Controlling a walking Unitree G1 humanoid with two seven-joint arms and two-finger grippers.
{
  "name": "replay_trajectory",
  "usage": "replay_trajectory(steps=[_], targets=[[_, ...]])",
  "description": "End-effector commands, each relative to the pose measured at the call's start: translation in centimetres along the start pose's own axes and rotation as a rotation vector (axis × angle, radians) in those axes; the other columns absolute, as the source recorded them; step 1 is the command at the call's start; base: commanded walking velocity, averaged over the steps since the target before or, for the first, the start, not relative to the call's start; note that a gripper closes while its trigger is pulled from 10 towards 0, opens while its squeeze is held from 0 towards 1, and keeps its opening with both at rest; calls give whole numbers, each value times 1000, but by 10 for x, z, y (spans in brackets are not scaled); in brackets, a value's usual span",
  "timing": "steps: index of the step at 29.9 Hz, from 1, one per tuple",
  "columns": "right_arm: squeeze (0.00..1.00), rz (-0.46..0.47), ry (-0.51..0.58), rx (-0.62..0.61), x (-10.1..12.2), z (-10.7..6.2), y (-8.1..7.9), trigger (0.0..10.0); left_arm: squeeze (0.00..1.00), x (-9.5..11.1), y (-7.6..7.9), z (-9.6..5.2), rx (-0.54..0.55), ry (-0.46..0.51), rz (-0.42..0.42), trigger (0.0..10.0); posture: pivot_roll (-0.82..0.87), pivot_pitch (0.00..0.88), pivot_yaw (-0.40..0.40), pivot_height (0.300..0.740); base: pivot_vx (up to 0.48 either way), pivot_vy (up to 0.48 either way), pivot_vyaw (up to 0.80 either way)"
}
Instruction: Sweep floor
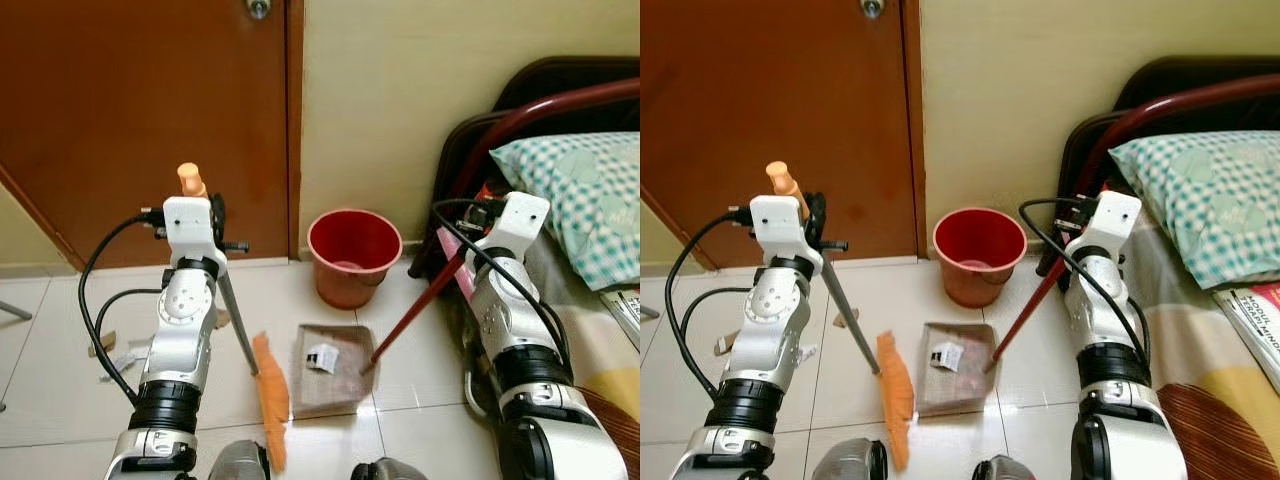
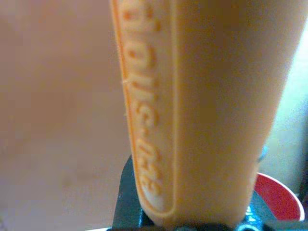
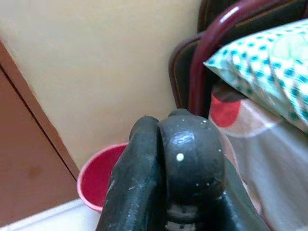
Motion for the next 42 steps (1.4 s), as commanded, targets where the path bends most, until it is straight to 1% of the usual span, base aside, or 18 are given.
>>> replay_trajectory(steps=[1, 4, 6, 7, 11, 13, 15, 17, 20, 22, 23, 28, 30, 31, 33, 35, 38, 42], targets=[[0, 48, 73, 27, 23, 2, -6, 10000, 0, 3, 2, -2, -10, 4, 22, 10000, -10, 15, -42, 740, 0, 0, 0], [0, 70, 69, 39, 26, 3, -10, 10000, 0, -1, 1, -3, -6, -19, 24, 10000, -10, 15, -37, 740, 0, 0, 0], [0, 105, 72, 83, 39, 8, -21, 10000, 0, -1, 2, -4, -6, -24, 20, 10000, -11, 13, -34, 740, 0, 0, 0], [0, 105, 72, 83, 39, 8, -21, 10000, 0, -1, 2, -4, -6, -24, 20, 10000, -11, 13, -34, 740, 0, 0, 0], [0, 137, 104, 123, 56, 11, -30, 10000, 0, -2, 2, -3, 4, -32, 46, 10000, -9, 6, -32, 740, 0, 0, 0], [0, 147, 119, 131, 64, 12, -33, 10000, 0, -5, -5, -4, 41, -44, 65, 10000, -9, 6, -32, 740, 0, 0, 0], [0, 181, 147, 145, 78, 14, -41, 10000, 0, -11, -18, -7, 116, -77, 47, 10000, -8, 2, -29, 740, 0, 0, 0], [0, 193, 160, 151, 84, 15, -45, 10000, 0, -12, -21, -7, 126, -83, 46, 10000, -4, 1, -34, 740, 0, 0, 0], [0, 210, 163, 169, 90, 17, -49, 10000, 0, -14, -19, -9, 100, -89, 42, 10000, -4, 2, -36, 740, 0, 0, 0], [0, 247, 201, 178, 108, 21, -51, 10000, 0, -17, -15, -12, 90, -98, 42, 10000, -4, 2, -36, 740, 0, 0, 0], [0, 247, 201, 178, 108, 21, -51, 10000, 0, -17, -15, -12, 90, -98, 42, 10000, -4, 2, -36, 740, 0, 0, 0], [0, 305, 313, 197, 145, 23, -55, 10000, 0, -17, -6, -12, 60, -92, 21, 10000, -5, 2, -33, 740, 0, 0, 0], [0, 311, 333, 205, 152, 23, -56, 10000, 0, -16, -4, -12, 50, -89, 25, 10000, -5, 2, -33, 740, 0, 0, 0], [0, 293, 384, 208, 167, 23, -56, 10000, 0, -15, -3, -12, 46, -85, 26, 10000, -2, 1, -37, 740, 0, 0, 0], [0, 283, 401, 209, 172, 23, -55, 10000, 0, -14, -2, -12, 45, -84, 26, 10000, -2, 1, -37, 740, 0, 0, 0], [0, 197, 493, 187, 192, 22, -51, 10000, 0, -14, -3, -11, 45, -81, 26, 10000, -2, 1, -37, 740, 0, 0, 0], [0, 128, 561, 156, 206, 21, -46, 10000, 0, -14, -2, -11, 33, -87, 14, 10000, -2, 1, -37, 740, 0, 0, 0], [0, 101, 596, 155, 212, 22, -47, 10000, 0, -14, 3, -12, 6, -87, -1, 10000, -2, 1, -37, 740, 0, 0, 0]])
Point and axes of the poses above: a point about 5 cm out from each wrist's last joint towards the gripper, its own z axis pointing out of the wrist towards the gripper, its own x axis along the axis of the wrist's last joint, y = z × x, the point moved 3 cm from there along z, pointing out of the wrist towards the gripper
